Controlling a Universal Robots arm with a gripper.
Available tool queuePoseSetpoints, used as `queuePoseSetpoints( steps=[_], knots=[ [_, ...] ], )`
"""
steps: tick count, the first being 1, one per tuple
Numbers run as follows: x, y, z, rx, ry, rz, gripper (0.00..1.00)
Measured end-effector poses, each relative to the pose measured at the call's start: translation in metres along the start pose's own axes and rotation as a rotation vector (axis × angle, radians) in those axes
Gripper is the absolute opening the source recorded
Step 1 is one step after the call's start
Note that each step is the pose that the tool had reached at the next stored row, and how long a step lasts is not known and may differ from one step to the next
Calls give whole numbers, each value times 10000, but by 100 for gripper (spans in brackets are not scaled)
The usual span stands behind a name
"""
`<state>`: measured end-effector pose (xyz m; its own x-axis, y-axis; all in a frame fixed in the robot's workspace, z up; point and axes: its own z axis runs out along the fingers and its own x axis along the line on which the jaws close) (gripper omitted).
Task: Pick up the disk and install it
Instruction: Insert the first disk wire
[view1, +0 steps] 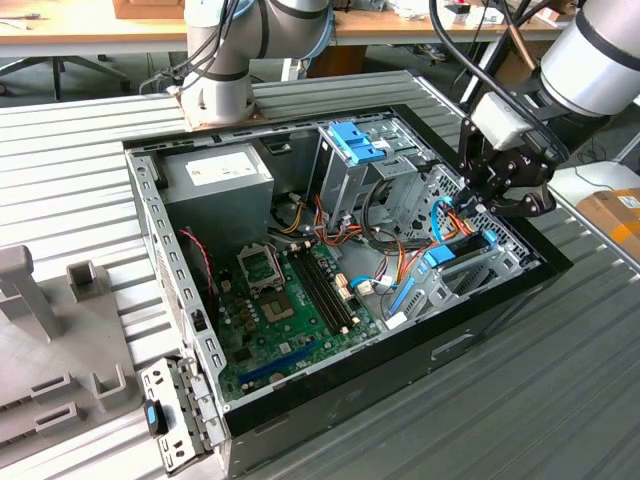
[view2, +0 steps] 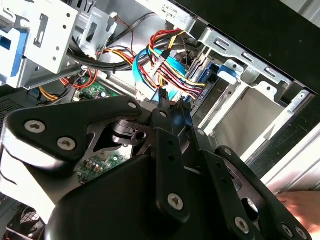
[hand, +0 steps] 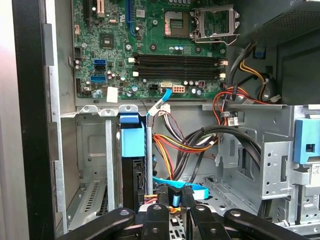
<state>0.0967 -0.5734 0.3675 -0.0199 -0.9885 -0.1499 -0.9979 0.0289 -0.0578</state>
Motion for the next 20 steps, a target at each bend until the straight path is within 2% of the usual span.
queuePoseSetpoints(
  steps=[6,7,12,14,17,18,19,20],
  knots=[
    [1,0,5,0,-2,0,24],
    [1,0,7,0,-3,0,17],
    [2,1,12,0,-2,0,16],
    [7,1,13,-2,-54,4,16],
    [18,-1,10,7,-95,108,16],
    [20,-1,13,14,-72,149,16],
    [22,-1,16,25,52,202,16],
    [23,-1,16,37,287,222,16]
  ],
)
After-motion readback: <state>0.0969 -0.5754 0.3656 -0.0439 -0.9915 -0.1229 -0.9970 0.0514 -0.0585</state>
